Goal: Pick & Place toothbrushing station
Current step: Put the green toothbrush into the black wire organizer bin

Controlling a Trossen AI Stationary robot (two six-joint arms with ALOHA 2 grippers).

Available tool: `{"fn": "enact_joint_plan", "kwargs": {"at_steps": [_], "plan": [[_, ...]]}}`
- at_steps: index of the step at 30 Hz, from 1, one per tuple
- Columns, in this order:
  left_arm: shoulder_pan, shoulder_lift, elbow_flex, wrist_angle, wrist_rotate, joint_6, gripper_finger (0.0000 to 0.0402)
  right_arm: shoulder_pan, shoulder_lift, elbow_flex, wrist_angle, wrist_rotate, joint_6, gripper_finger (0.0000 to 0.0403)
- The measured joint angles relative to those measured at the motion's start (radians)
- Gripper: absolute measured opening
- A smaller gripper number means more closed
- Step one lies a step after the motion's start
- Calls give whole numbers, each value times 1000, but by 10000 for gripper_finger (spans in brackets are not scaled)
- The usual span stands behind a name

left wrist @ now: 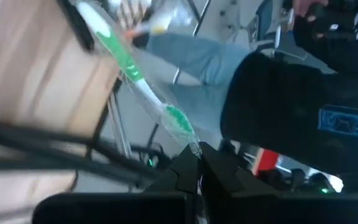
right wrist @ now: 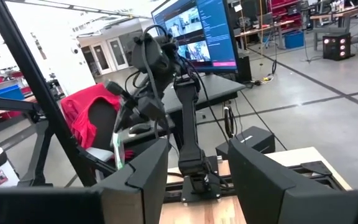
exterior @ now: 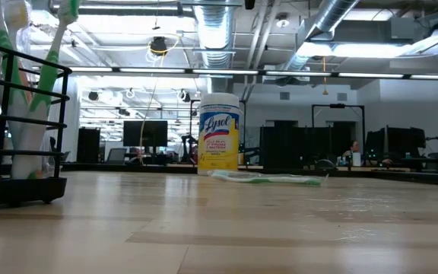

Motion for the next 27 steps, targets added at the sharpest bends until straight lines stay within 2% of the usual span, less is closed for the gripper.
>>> {"fn": "enact_joint_plan", "kwargs": {"at_steps": [8, 16, 23, 27], "plan": [[-92, 37, 22, 36, 32, -153, 0, 2, 0, 0, 0, -3, -18, 159], [-175, 132, 22, 389, 131, -343, 0, 18, 0, 0, 0, -4, -18, 159], [-346, 184, 21, 466, 121, -497, 0, 49, 0, 0, -1, -4, -52, 159], [-432, 217, 21, 575, 33, -576, 0, 57, 0, 0, -1, -6, -53, 159]]}}
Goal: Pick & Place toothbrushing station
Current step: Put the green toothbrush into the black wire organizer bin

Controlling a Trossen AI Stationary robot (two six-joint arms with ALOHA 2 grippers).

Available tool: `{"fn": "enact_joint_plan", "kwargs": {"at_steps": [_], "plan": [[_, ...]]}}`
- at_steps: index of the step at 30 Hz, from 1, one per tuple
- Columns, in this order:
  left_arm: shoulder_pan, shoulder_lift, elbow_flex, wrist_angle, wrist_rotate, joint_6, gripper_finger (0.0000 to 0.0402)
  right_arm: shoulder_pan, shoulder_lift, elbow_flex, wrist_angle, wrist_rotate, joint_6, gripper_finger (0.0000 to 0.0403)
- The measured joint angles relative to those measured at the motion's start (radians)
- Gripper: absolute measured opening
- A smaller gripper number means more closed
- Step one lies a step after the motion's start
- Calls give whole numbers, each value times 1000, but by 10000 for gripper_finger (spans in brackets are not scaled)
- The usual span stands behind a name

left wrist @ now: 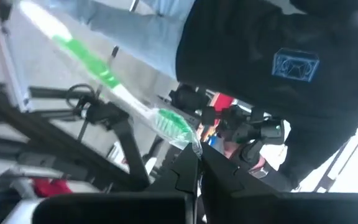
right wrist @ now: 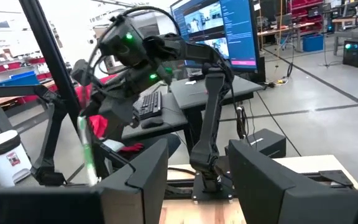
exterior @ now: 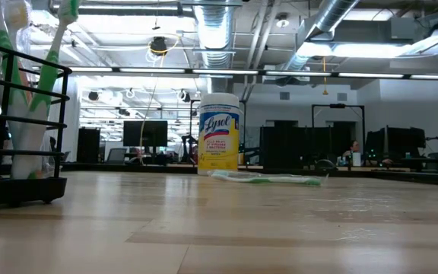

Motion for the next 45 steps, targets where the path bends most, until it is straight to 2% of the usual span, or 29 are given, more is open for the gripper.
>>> {"fn": "enact_joint_plan", "kwargs": {"at_steps": [4, 11, 18, 30, 45], "plan": [[-51, 56, -1, 61, -76, -18, 0, 8, 0, 0, 0, 0, -12, 159], [-94, 165, -5, 116, -100, 16, 0, 12, 0, 0, 0, 0, -26, 159], [-95, 226, -63, 124, -102, 62, 0, 22, 0, 0, 0, -27, -26, 159], [-89, 230, -162, 160, -145, 86, 0, 25, 0, 0, 0, -48, -26, 159], [-56, 229, -269, 247, -105, 36, 0, 25, 0, 0, 0, -75, -51, 159]]}}
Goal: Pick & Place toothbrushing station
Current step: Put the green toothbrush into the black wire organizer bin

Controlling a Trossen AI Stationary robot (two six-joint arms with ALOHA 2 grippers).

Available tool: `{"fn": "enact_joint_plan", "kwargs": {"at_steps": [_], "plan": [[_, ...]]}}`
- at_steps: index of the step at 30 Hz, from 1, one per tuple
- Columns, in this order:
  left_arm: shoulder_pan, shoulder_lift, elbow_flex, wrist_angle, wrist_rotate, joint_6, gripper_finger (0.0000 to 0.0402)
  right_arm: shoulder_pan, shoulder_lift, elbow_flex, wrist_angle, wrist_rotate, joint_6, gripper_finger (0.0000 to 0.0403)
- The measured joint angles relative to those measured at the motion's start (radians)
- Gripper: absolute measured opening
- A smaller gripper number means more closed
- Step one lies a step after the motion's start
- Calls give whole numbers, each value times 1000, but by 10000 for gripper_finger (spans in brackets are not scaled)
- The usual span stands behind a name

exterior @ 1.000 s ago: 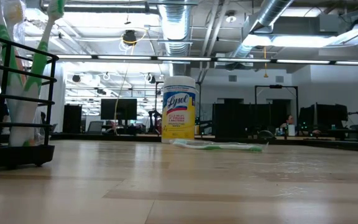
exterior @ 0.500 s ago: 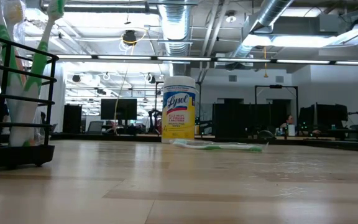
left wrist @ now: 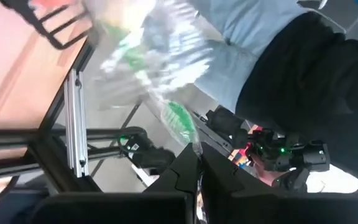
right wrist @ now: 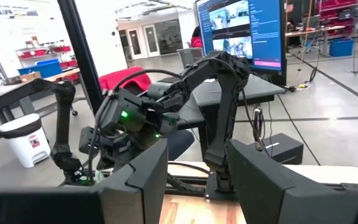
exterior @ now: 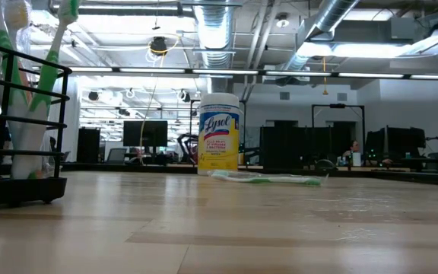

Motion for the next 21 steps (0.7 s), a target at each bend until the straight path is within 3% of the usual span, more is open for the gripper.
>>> {"fn": "enact_joint_plan", "kwargs": {"at_steps": [9, 21], "plan": [[48, 1, -60, 138, 12, -53, 0, -2, 0, 0, 0, -28, -7, 159], [112, 8, -65, 154, -8, -49, 2, -16, 0, 0, 0, -81, -30, 159]]}}
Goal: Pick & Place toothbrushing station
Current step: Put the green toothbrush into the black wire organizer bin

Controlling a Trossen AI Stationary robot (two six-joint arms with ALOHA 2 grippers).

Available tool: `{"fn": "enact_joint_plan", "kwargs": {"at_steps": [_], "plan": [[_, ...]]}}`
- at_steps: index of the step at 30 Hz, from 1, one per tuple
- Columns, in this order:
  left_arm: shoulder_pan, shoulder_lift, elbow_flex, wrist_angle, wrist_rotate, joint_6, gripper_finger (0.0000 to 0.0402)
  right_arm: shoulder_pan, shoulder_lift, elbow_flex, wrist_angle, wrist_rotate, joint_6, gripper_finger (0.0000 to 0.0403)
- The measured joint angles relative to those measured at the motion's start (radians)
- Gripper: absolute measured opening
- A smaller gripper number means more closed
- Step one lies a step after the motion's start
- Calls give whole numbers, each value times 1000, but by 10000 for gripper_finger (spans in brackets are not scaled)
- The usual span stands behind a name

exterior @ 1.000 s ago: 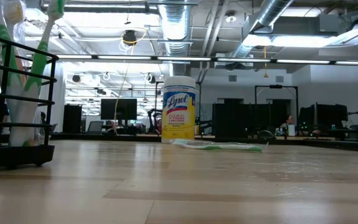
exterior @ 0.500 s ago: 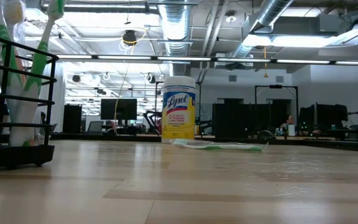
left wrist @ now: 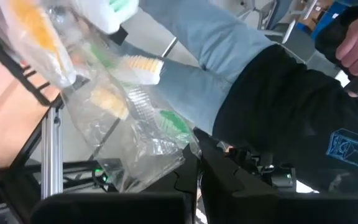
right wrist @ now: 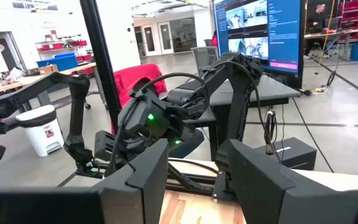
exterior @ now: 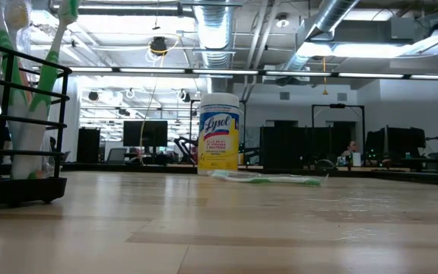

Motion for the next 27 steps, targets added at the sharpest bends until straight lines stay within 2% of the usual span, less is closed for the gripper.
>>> {"fn": "enact_joint_plan", "kwargs": {"at_steps": [6, 12, 21, 24, 27], "plan": [[0, 0, 0, 47, -33, 1, 31, 0, 0, 0, 0, 0, 0, 159], [-2, 0, 0, 140, -42, 2, 92, 0, 0, 0, 0, 0, 1, 159], [-3, 0, 0, 150, -41, 0, 184, -8, 0, 0, 0, -12, 1, 159], [2, -5, 0, 181, -43, -4, 194, -19, 0, 0, 1, -26, 1, 159], [33, -22, 1, 301, -90, -4, 189, -31, 0, 0, 22, -26, 4, 159]]}}
